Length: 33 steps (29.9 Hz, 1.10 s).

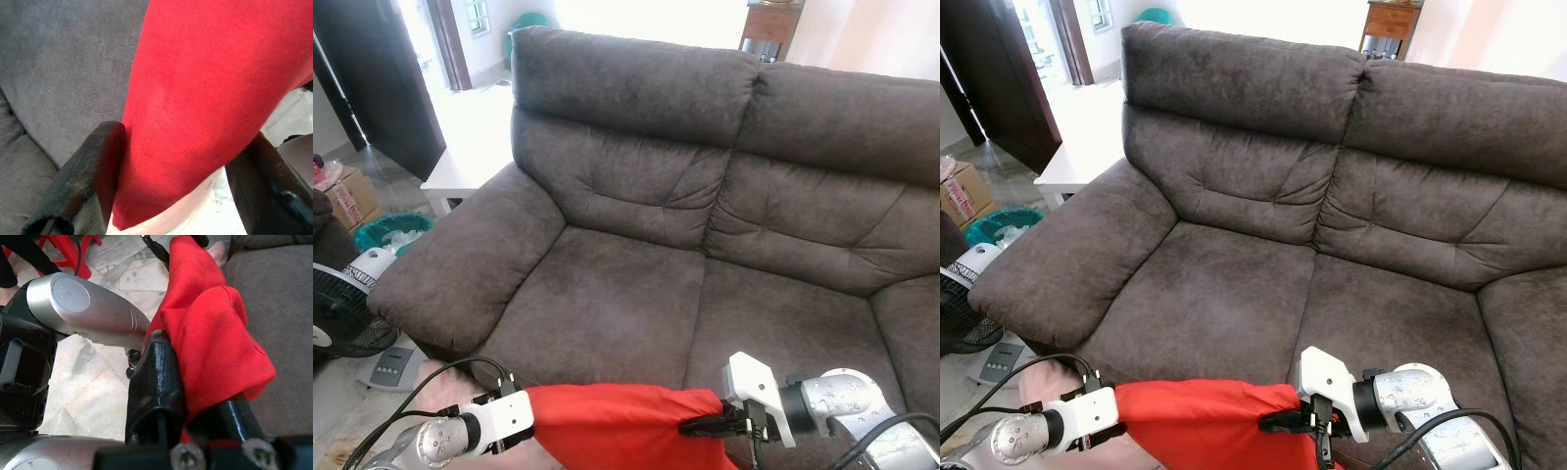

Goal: Move the pillow to the sofa from floor

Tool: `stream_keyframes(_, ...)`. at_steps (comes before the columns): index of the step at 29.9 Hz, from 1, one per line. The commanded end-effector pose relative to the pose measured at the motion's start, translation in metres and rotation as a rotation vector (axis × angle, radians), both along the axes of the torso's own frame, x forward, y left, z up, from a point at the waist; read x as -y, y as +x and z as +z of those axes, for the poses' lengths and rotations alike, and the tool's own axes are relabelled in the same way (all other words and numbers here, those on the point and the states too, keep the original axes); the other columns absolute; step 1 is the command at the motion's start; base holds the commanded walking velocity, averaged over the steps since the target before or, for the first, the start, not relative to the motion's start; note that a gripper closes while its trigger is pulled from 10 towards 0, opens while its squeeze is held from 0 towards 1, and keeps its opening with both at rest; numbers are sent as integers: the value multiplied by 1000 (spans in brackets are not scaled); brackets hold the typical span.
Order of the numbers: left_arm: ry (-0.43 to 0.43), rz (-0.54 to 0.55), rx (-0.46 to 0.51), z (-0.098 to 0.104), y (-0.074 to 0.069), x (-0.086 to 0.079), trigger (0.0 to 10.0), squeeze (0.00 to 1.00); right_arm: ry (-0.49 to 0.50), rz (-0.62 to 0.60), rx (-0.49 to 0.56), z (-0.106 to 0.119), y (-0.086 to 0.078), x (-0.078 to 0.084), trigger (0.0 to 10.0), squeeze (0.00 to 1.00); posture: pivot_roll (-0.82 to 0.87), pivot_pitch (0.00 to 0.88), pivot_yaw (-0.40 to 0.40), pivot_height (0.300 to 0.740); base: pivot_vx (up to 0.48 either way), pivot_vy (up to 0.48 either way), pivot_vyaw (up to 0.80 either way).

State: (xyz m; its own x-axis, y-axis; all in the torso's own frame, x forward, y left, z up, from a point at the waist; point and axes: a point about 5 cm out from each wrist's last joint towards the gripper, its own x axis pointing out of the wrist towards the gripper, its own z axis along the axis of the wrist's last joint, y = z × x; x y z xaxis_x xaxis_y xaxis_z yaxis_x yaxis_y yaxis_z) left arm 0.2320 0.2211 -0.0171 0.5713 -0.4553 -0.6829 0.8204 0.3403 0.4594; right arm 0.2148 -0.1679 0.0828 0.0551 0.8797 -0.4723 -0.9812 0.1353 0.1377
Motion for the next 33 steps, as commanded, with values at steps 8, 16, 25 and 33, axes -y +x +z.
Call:
stream_keyframes(8, -26, -11, 54, 10, 10, 3, 10000, 0, 51, 49, 80, 20, 4, -7, 10000, 0, 95, 3, -70, 740, 0, 0, 0)
stream_keyframes(16, -34, 9, 121, 13, 16, 6, 10000, 0, 53, 58, 76, 20, 3, -8, 10000, 0, 93, 6, -75, 740, 0, 0, 0)
stream_keyframes(25, -54, 17, 96, 11, 14, 9, 0, 0, 50, 61, 77, 21, 3, -7, 10000, 0, 88, 6, -78, 740, 0, 0, 0)
stream_keyframes(33, -64, 12, 79, 9, 14, 12, 0, 0, 47, 65, 75, 22, 3, -8, 10000, 0, 85, 6, -82, 740, 0, 0, 0)
